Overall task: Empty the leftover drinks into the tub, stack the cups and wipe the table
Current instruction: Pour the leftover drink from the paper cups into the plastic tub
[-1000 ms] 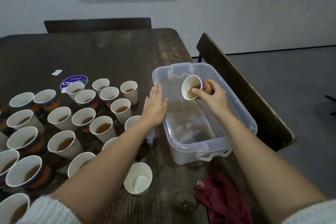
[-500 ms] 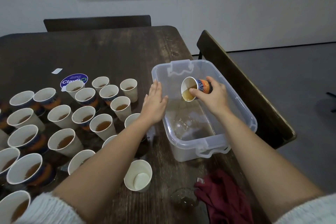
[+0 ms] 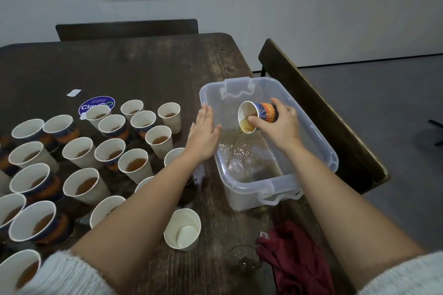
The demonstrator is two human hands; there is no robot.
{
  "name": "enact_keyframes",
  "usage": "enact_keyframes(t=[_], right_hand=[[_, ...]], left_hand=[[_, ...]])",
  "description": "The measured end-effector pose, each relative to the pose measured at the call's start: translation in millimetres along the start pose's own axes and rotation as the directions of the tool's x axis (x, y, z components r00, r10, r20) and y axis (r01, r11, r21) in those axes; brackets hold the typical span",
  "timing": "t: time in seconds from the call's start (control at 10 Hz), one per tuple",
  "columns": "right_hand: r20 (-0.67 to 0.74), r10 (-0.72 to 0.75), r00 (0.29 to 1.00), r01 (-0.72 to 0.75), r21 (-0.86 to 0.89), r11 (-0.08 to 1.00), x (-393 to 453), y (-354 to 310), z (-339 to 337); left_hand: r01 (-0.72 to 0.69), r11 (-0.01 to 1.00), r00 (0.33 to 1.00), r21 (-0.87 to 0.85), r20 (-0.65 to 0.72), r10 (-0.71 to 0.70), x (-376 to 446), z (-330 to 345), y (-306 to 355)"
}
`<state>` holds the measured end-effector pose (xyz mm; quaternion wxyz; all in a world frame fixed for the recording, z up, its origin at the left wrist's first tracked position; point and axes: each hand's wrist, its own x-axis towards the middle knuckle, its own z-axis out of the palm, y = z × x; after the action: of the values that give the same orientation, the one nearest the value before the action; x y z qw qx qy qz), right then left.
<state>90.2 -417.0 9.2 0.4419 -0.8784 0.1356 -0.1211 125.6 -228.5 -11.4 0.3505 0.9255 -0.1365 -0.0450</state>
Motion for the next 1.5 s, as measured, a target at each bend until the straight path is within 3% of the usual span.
enact_keyframes(t=[1.5], right_hand=[[-0.046,-0.106,0.993,0.105,-0.039,0.994,3.8,6.4,7.2]], left_hand=[[0.007,1.000,1.000,-0.006,-0.001,-0.007,-0.3,-0.9,1.1]])
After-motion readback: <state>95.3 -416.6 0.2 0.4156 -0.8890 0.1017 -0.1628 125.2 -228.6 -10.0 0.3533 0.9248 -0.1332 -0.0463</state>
